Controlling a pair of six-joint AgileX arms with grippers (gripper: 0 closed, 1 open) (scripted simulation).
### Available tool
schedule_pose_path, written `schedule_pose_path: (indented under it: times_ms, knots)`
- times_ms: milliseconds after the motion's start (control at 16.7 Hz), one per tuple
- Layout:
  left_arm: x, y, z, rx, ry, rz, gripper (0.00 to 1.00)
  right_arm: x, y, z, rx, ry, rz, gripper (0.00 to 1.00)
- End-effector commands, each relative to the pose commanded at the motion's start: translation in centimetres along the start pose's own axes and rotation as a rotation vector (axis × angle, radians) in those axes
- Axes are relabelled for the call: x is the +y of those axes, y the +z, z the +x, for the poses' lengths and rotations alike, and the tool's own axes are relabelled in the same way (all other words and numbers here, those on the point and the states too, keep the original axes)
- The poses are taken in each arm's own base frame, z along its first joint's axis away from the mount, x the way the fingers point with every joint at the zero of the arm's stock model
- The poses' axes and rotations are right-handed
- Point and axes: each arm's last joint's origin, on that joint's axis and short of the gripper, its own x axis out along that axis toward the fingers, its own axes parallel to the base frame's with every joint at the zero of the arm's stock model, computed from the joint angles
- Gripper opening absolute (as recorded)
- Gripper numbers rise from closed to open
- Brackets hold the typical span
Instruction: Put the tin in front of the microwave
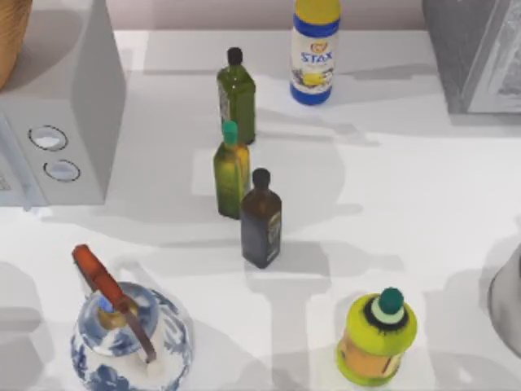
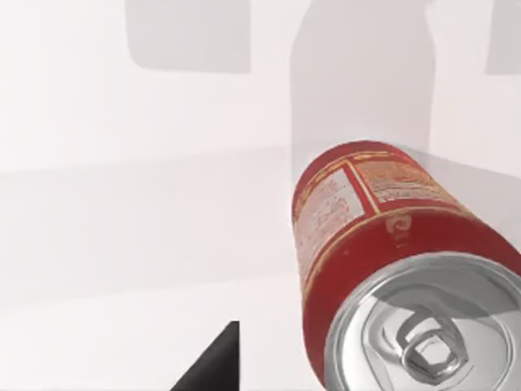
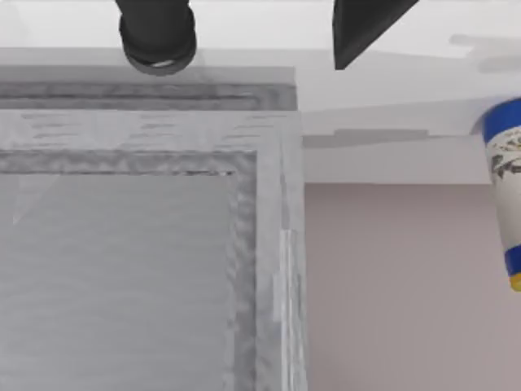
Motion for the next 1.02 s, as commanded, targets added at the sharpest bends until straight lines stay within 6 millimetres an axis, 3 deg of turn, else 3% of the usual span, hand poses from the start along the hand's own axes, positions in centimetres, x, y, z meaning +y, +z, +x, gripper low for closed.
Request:
schedule_pose_path:
  times_ms: [540,1020]
  knots:
    - [0.0,0.0,-0.1,-0.001,0.001,0.001,1.0,0.0,0.0,0.0,0.0,0.0,0.0,1.0]
    - [0.0,0.4,-4.0,-0.001,0.0,0.0,1.0,0.0,0.0,0.0,0.0,0.0,0.0,1.0]
